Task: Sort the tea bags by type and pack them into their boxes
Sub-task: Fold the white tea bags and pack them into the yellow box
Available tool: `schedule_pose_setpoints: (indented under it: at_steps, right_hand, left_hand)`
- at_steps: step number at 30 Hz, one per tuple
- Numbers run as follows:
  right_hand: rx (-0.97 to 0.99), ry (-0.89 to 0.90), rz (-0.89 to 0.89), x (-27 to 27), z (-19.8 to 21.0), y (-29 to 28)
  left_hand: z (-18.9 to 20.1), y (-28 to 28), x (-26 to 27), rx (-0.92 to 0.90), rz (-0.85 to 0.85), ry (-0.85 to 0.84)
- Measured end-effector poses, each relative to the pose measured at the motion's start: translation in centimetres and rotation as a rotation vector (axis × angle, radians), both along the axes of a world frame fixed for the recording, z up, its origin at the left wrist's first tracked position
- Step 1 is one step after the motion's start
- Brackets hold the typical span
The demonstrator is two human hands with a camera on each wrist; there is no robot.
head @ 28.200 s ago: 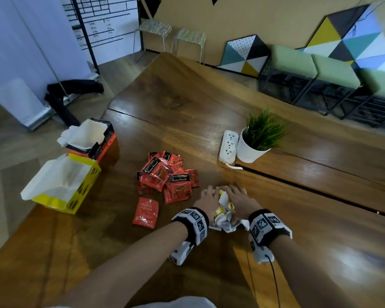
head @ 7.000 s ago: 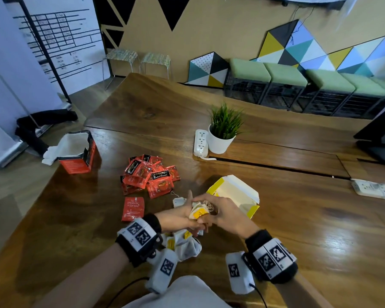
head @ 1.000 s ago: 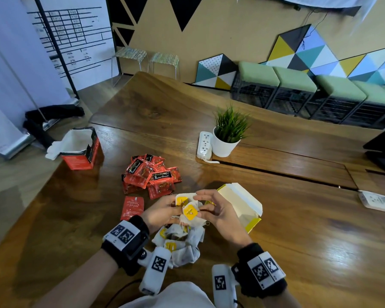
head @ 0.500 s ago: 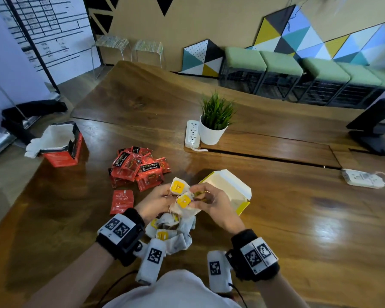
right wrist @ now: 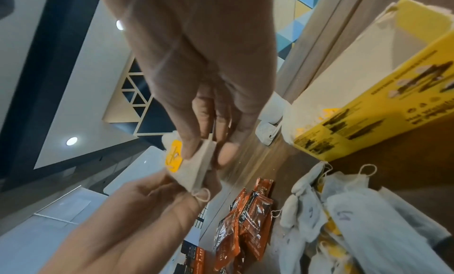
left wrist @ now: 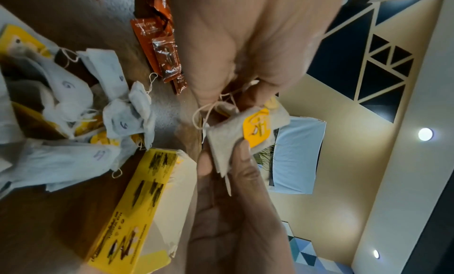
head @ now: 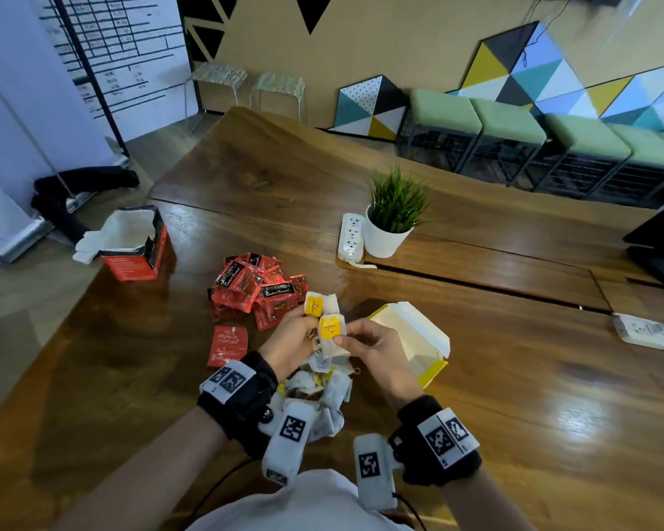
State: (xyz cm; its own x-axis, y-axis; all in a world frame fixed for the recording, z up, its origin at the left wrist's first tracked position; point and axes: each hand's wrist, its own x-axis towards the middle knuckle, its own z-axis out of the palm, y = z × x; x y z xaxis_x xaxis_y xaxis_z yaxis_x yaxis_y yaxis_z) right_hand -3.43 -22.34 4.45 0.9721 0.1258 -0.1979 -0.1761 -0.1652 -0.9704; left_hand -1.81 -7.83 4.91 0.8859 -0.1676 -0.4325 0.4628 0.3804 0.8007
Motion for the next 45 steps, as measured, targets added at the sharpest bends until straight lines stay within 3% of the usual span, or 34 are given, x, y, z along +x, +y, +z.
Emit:
schedule_pose_setpoints:
  at_steps: [6,11,18,22,24,27,30,34,41,43,45]
  right_hand:
    - [-0.117,-0.123,-0.071,-0.3,0.6,0.3]
    - [-0.053,-0.141,-0.104,-0.5,1.4,0.1]
    - [-0.028,-0.088,0.04,-1.1,2.6,-1.7]
    - [-0.122,-0.141,0.103,-0.5,3.1,-1.6]
    - [-0.239,-0.25,0.155,0.2,3.1,-1.2]
    - [-0.479,-0.548,0.266,1.0,3.2,-0.6]
    - [-0.695,-0.791,0.422,1.0,2.7,-0.2]
    - [-0.912,-0.92,0.591,0.1,0.9,0.5]
    - [-0.879,-0.902,0.628,-0.5,0.7,0.2]
    - [-0.742,-0.836,0.607,-0.9,1.4,0.0]
    - [-0.54,-0.685,0.478,-1.1,2.2,0.0]
  left_hand:
    - [0.8,0.1,0.2,-0.184,0.038,0.018]
    - [0.4,0.2,0.4,-0.073,0.025,-0.018]
    - [-0.8,3.5,1.5,-0.031,0.314,0.043]
    - [-0.5,4.0,0.8,-0.024,0.16,0.119]
    - [-0.2,3.6,0.1,-0.017,0.024,0.176]
    - [-0.4,3.1,-0.6,-0.08,-0.098,0.225]
    - [-0.6,2.9,-0.9,-0.124,-0.15,0.16]
    - [-0.5,2.8,-1.3,-0.074,-0.172,0.06]
    - [-0.2,3.1,-1.4,-0.266,-0.21,0.173]
    - [-0.3,3.1,-1.2,-0.26,-0.187,0.176]
    - [-0.6,3.1,-1.1,-0.234,-0.183,0.155]
